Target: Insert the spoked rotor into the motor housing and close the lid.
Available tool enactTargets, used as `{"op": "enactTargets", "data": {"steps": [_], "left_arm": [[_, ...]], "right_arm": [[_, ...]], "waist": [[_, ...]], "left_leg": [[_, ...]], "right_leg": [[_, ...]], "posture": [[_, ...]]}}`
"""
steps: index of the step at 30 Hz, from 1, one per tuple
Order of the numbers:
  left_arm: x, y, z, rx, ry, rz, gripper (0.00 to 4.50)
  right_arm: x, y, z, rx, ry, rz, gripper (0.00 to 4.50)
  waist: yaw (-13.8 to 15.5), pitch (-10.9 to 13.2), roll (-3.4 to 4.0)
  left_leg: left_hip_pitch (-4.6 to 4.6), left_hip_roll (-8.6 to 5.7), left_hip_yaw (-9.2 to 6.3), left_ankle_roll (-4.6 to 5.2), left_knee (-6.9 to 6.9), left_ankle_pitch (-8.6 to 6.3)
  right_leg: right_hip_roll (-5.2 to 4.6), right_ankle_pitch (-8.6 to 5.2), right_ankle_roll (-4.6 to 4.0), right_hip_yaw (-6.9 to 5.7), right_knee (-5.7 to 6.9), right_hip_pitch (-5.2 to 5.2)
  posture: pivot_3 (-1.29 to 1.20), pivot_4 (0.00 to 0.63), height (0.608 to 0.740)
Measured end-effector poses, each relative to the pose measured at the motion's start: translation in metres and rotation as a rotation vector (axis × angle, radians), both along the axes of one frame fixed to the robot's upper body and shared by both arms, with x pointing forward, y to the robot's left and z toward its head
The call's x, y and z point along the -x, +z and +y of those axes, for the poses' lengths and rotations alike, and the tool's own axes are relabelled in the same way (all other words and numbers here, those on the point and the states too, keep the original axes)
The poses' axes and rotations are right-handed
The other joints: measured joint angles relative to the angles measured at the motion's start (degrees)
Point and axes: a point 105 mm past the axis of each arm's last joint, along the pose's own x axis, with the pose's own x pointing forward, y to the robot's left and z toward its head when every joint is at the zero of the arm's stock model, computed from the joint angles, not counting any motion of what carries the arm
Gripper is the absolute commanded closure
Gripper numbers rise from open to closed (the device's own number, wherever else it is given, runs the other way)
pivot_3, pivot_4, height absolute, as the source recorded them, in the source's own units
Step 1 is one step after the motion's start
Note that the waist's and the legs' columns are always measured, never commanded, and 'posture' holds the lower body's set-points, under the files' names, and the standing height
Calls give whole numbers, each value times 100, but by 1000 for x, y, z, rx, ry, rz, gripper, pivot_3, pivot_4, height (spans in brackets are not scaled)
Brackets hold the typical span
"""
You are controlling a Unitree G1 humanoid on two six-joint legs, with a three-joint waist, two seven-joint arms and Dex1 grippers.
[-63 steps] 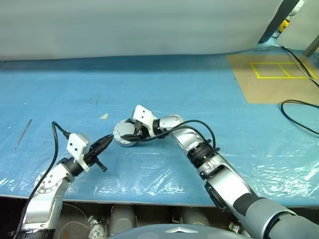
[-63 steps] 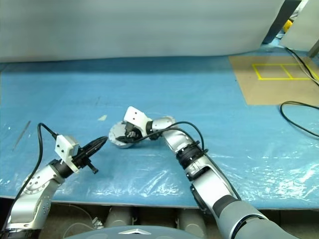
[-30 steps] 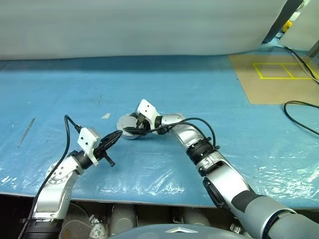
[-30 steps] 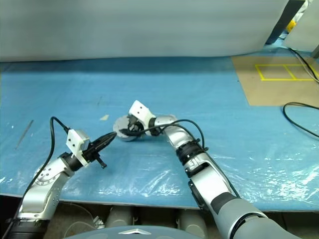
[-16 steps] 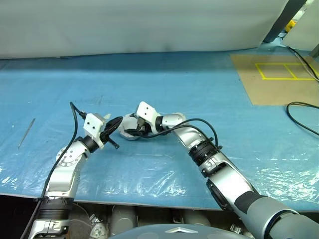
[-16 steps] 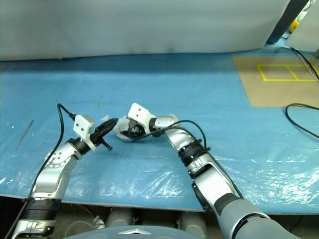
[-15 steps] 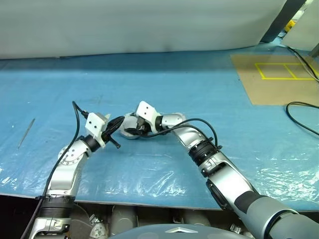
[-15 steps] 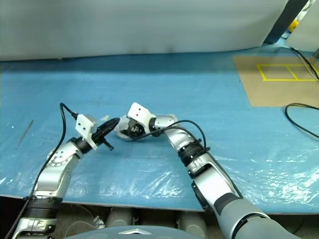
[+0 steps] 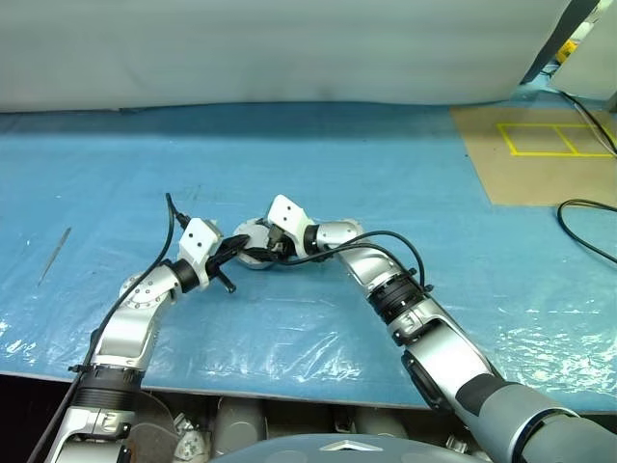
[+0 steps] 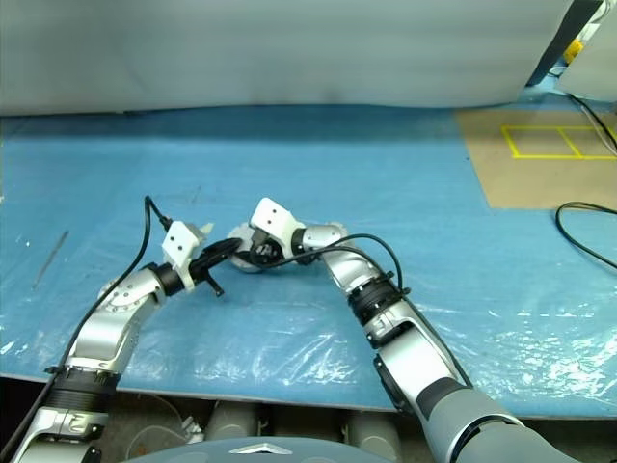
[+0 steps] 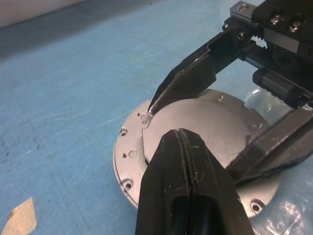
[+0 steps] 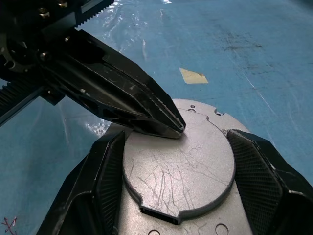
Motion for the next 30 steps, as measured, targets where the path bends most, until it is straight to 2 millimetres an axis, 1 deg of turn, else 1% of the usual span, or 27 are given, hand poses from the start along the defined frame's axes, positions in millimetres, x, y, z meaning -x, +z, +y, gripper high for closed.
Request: {"op": "enactTargets", "data": {"steps": [2, 3, 4, 5, 9, 10, 16, 19, 22, 23, 26, 28, 30], "left_arm": [[0, 1, -2, 1, -12, 2, 4500], [0, 1, -2, 2, -14, 4, 4500], [0, 1, -2, 0, -18, 6, 4500], [1, 1, -2, -3, -22, 11, 4500], [2, 0, -3, -17, -40, 28, 4500], [3, 0, -3, -21, -42, 29, 4500], [4, 0, -3, -32, -48, 39, 4500], [5, 0, -2, -38, -49, 38, 4500], [5, 1, -2, -42, -50, 38, 4500], [5, 1, -3, -42, -50, 38, 4500], [4, 2, -3, -42, -49, 37, 4500], [4, 2, -2, -43, -47, 36, 4500], [3, 2, -2, -45, -45, 35, 4500]], "right_arm": [[1, 1, -1, 2, 8, 0, 840], [2, 1, -2, 5, 11, 1, 614], [3, 1, -3, 5, 18, 5, 264], [3, 1, -3, 6, 21, 9, 25], [5, 1, -8, -2, 19, 19, 25], [5, 2, -9, -12, 15, 24, 25], [4, 5, -16, -90, -20, 47, 25], [-2, 10, -24, -147, -76, 63, 25], [-14, 17, -36, -223, -176, 91, 25], [-17, 17, -40, -230, -206, 106, 25], [-21, 9, -48, -222, -273, 180, 25], [-20, -1, -50, -214, -312, 289, 25], [-16, -7, -49, -236, -335, 425, 25]], "waist": [[6, -1, -1], [11, -1, -1], [11, -1, -2], [9, -2, -3], [-8, -2, -3], [-11, -2, -3], [-17, -1, -3], [-25, -1, -4], [-32, -1, -3], [-34, -1, -3], [-43, -1, -3], [-44, 0, -2], [-45, 0, -2]], "left_leg": [[-3, -7, -1, -1, -18, 1], [-3, -9, -2, -1, -25, 1], [-2, -9, -2, -1, -30, 1], [-2, -8, -3, -1, -32, 0], [6, -6, -3, -1, -34, 0], [7, -6, -3, -1, -33, 0], [6, -6, -3, 0, -28, 1], [3, -6, -2, -1, -29, 1], [1, -5, -2, -1, -31, 1], [1, -6, -2, -1, -31, 1], [0, -6, -2, -1, -31, 1], [2, -5, -2, -1, -31, 1], [7, -5, -2, -1, -31, 1]], "right_leg": [[-2, 2, 3, -1, 0, -4], [-2, 10, 16, -1, 0, -4], [-2, 11, 20, -2, 0, -4], [-1, 12, 22, -5, 0, -5], [-1, 8, 16, -8, 1, -2], [-2, 1, 6, -8, 1, -2], [-2, -1, 4, -6, -1, -3], [-1, -1, 4, -6, -2, -5], [0, 0, 6, -6, -1, -8], [0, 1, 6, -6, -1, -8], [0, 1, 6, -7, -1, -8], [1, 1, 6, -7, -1, -7], [1, 0, 5, -7, 0, -4]], "posture": [[0, 150, 740], [0, 150, 740], [0, 150, 740], [0, 150, 740], [0, 150, 740], [0, 150, 740], [0, 150, 740], [0, 150, 740], [0, 150, 740], [0, 150, 740], [0, 150, 740], [0, 150, 740], [0, 150, 740]]}}
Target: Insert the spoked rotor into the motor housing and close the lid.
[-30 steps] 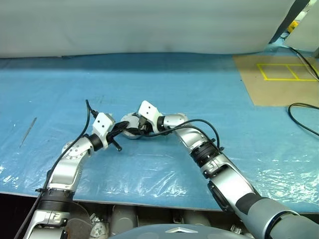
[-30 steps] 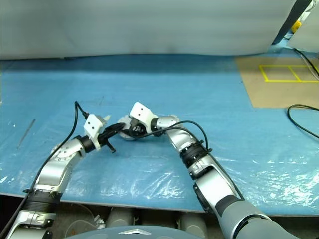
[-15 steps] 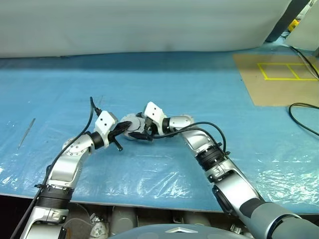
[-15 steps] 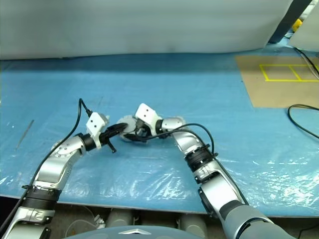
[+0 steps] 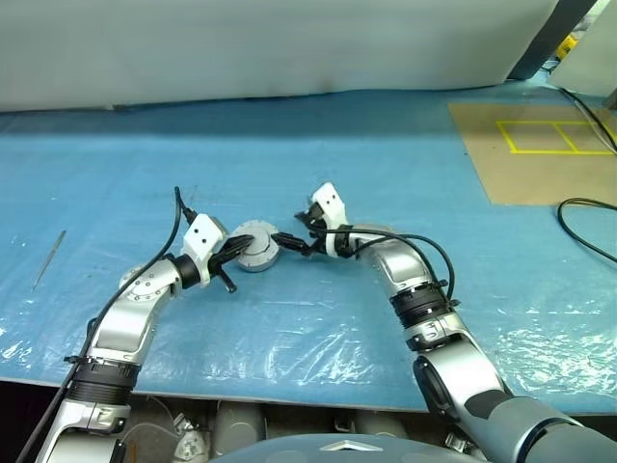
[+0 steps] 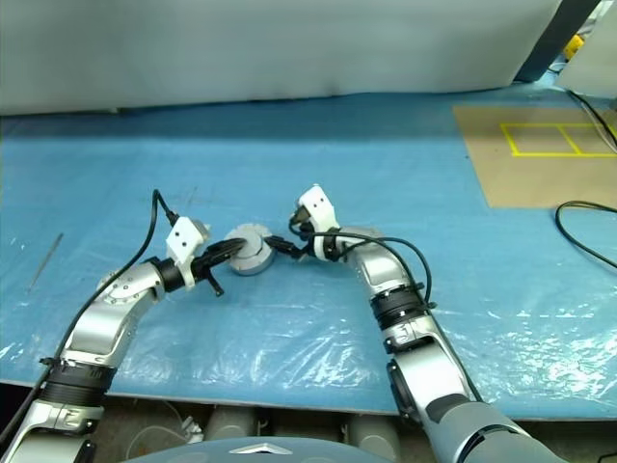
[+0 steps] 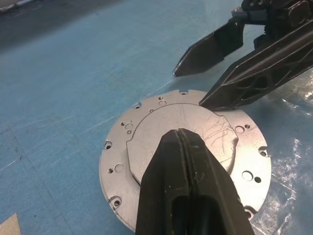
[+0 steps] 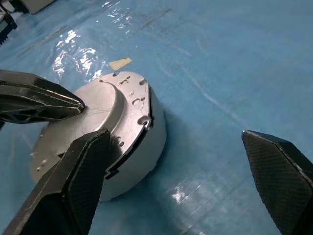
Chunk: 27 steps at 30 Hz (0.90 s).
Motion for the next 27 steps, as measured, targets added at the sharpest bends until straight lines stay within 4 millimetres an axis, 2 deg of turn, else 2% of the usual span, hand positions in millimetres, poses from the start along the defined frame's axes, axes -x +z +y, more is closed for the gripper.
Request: {"op": "enactTargets", "data": {"steps": [4, 9, 23, 27], "left_arm": [[-1, 0, 1, -2, 4, -2, 4500], [-3, 1, 1, -10, 9, -16, 4500], [-6, 3, 4, -19, 24, -42, 4500], [-3, 2, 5, -27, 6, -35, 4500]], "right_arm": [[3, -1, 0, -78, -33, 181, 25], [8, 1, 11, -195, -51, 405, 25], [25, -1, 28, -312, -44, 663, 25], [23, -3, 25, -382, -86, 735, 25]], "waist": [[6, 0, 0], [11, 0, 1], [-1, 0, 0], [-6, 0, 0]], "left_leg": [[1, 1, 0, 0, 1, 0], [1, 2, 1, -1, 0, 0], [1, 4, 1, -5, -5, 1], [2, 4, 2, -6, -8, 1]], "right_leg": [[0, 0, -1, 0, 0, 0], [0, -1, -2, 0, 0, 0], [1, 3, 5, -2, 0, -3], [2, 4, 7, -3, -1, -4]], "posture": [[0, 150, 740], [0, 150, 740], [0, 150, 740], [0, 150, 740]]}}
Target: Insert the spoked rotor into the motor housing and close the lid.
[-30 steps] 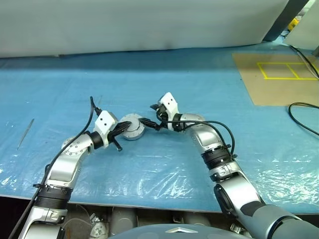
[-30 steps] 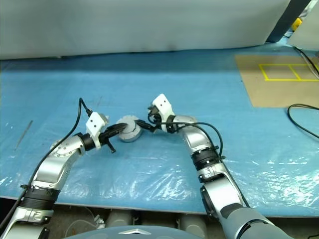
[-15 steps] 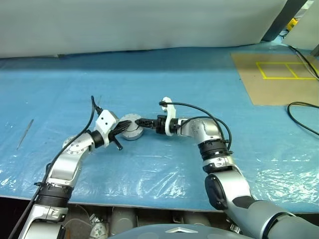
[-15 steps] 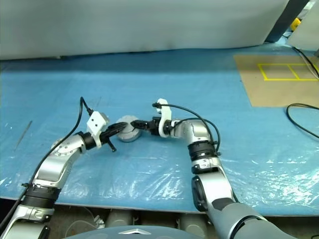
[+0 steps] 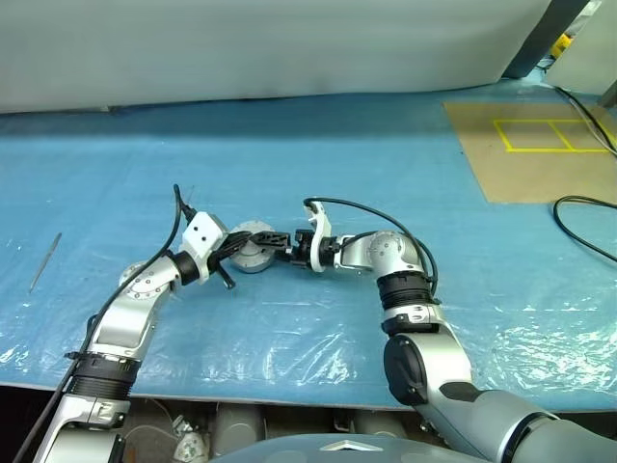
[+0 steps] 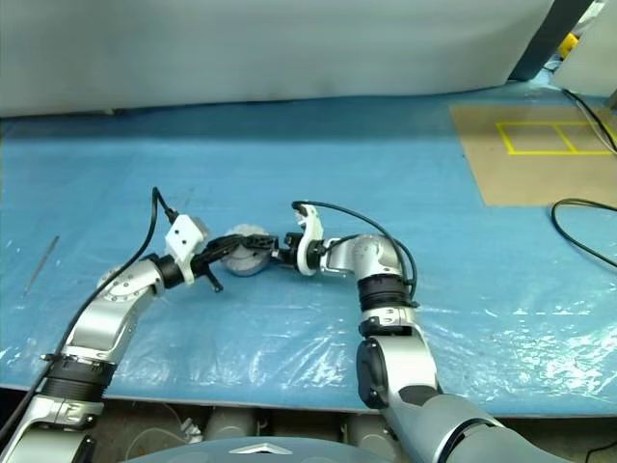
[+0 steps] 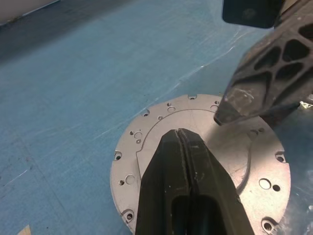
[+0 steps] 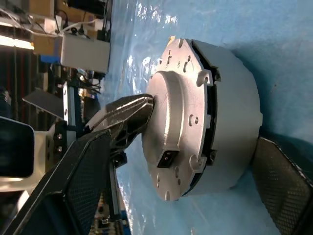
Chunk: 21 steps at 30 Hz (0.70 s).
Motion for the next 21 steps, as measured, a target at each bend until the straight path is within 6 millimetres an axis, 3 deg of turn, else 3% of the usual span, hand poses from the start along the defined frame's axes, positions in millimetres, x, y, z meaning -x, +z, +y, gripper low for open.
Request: {"op": "enactTargets", "data": {"steps": [21], "left_arm": [[2, -1, 2, -13, -44, 12, 4500]], "right_arm": [[-7, 0, -4, -45, -76, 49, 25]], "waist": [[28, 0, 1]], "left_leg": [[4, -2, 1, -1, 1, 0]], "right_leg": [[-3, -4, -7, 0, 0, 2]], "posture": [[0, 150, 740]]}}
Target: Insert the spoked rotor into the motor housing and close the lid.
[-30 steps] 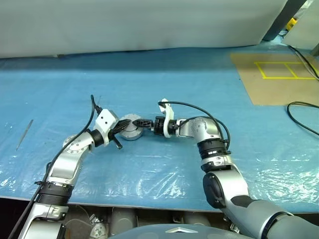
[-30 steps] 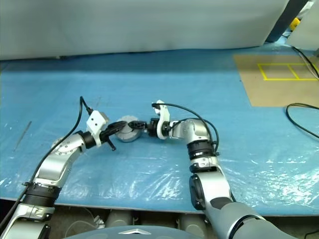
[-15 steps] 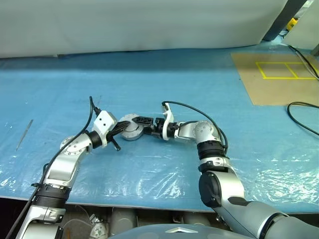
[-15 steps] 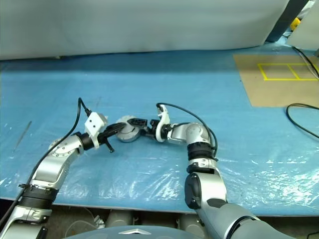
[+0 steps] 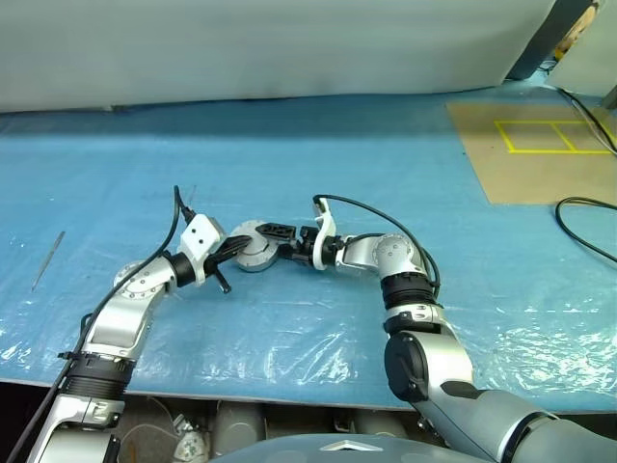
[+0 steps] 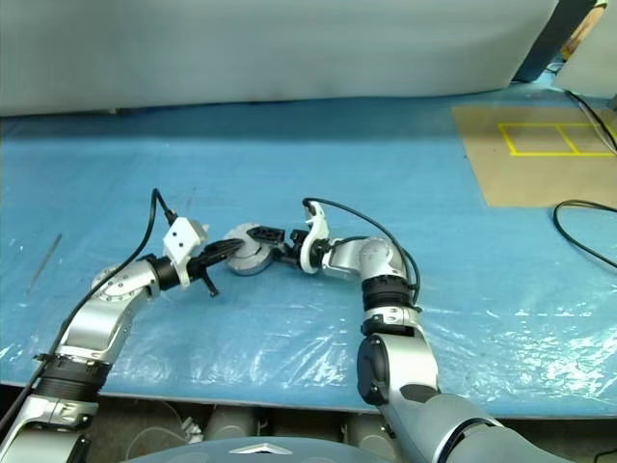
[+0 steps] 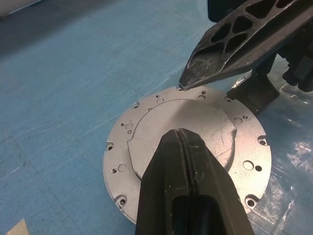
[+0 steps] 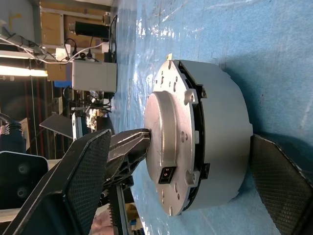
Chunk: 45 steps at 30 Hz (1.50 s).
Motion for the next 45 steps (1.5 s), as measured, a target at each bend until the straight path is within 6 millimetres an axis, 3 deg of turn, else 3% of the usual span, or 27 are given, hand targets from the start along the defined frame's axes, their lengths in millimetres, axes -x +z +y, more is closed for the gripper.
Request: {"op": "enactTargets", "data": {"steps": [16, 19, 25, 30, 33, 40, 45], "left_arm": [[10, -1, 16, 1, 39, 1, 4500], [10, -1, 17, 1, 41, -1, 4500], [10, 3, 18, 0, 43, -17, 4500], [9, 4, 18, -3, 41, -22, 4500], [9, 5, 19, -7, 41, -24, 4500], [8, 5, 19, -5, 44, -29, 4500], [0, 7, 20, 144, 144, -13, 4500]], "right_arm": [[2, 1, 6, -39, 23, 21, 25], [1, 1, 7, -33, 25, 28, 643], [0, 0, 6, -56, 15, 44, 2558], [0, 2, 5, -76, 8, 51, 2656], [0, 1, 5, -71, 3, 58, 3205], [0, 1, 5, -64, 5, 53, 3204], [-2, 2, 7, -53, 4, 29, 3204]], "waist": [[-40, 0, 0], [-48, 0, 0], [-48, 0, 0], [-37, 0, 0], [-31, 0, 0], [-32, 0, 0], [-37, 0, -1]], "left_leg": [[-5, 5, 1, -2, -6, -1], [-7, 8, 2, -4, -6, -2], [-35, 8, 3, -6, -6, -2], [-49, 8, 2, -8, -2, -3], [-59, 8, 1, -8, 1, -3], [-61, 8, 1, -8, 2, -3], [-69, 11, 1, -8, 10, -3]], "right_leg": [[6, 1, 1, 0, -2, -9], [10, 1, 1, 0, -1, -12], [11, 12, 18, -1, 3, -38], [11, 14, 20, -4, 9, -50], [10, 14, 21, -6, 11, -59], [11, 15, 22, -7, 14, -61], [12, 16, 21, -8, 21, -68]], "posture": [[0, 150, 740], [0, 150, 740], [0, 150, 740], [0, 150, 740], [0, 150, 740], [0, 150, 740], [0, 150, 740]]}}
